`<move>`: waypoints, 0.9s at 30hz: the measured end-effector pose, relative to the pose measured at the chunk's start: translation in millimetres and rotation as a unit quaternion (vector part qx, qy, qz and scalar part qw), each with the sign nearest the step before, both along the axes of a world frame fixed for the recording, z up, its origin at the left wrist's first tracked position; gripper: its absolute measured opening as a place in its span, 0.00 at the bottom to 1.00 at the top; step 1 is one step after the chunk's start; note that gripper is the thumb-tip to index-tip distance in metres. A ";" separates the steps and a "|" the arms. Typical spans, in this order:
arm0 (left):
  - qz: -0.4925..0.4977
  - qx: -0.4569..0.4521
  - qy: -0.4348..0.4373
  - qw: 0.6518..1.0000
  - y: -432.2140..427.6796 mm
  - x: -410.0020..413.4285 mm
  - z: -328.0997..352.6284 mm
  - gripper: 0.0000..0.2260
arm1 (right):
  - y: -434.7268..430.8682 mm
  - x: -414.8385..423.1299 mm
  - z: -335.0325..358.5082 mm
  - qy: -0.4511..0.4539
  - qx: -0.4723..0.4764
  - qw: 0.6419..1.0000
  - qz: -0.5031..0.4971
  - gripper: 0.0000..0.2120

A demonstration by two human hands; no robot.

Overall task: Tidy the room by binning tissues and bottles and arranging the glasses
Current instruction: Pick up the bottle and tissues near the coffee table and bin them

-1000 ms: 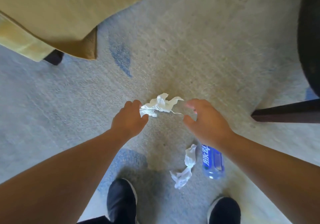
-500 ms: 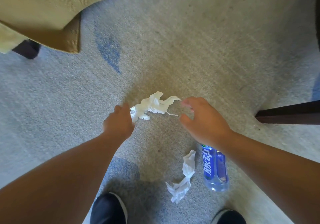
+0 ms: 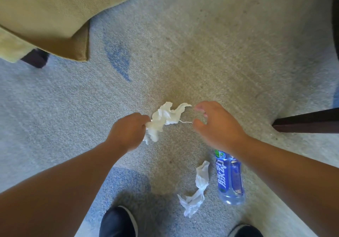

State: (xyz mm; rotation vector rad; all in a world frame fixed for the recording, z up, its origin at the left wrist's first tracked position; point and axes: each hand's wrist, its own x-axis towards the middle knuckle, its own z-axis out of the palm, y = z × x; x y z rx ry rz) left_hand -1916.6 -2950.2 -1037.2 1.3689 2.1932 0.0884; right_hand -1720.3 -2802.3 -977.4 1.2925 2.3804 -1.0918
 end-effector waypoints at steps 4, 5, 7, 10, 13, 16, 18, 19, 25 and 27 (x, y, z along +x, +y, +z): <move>0.060 0.076 0.002 0.995 2.7 -12.7 4.0 0.16 | 3.0 0.2 1.2 -0.005 0.006 1.000 0.003 0.21; 0.077 0.067 0.001 0.995 4.5 -13.8 4.1 0.16 | 3.7 0.3 1.5 -0.004 0.007 1.000 0.003 0.21; 0.112 0.016 -0.016 0.993 10.2 -12.6 4.4 0.14 | 4.0 1.6 1.8 -0.005 0.007 1.000 0.003 0.21; 0.108 -0.029 -0.040 0.993 20.0 0.4 5.9 0.17 | 4.3 6.7 1.0 -0.005 0.008 1.000 -0.002 0.21; 0.068 -0.022 -0.027 0.997 32.1 19.4 -1.4 0.24 | 5.6 14.7 1.5 -0.012 0.013 1.000 -0.010 0.22; 0.033 -0.056 -0.012 0.998 42.6 34.0 -18.5 0.26 | 5.1 24.9 2.8 -0.016 0.014 1.000 -0.015 0.21; 0.020 -0.075 0.000 0.997 44.7 40.3 -27.5 0.26 | 4.9 31.5 2.9 -0.016 0.015 1.000 -0.022 0.20; 0.014 -0.083 0.007 0.996 44.4 42.1 -30.7 0.25 | 4.8 34.1 2.7 -0.015 0.017 0.999 -0.026 0.20; 0.007 -0.090 0.031 0.995 47.6 37.7 -34.5 0.17 | 4.0 41.1 0.6 -0.013 0.024 0.999 -0.033 0.20; 0.017 -0.087 0.017 0.996 49.9 37.0 -31.0 0.16 | 4.0 41.5 0.8 -0.015 0.024 0.999 -0.033 0.20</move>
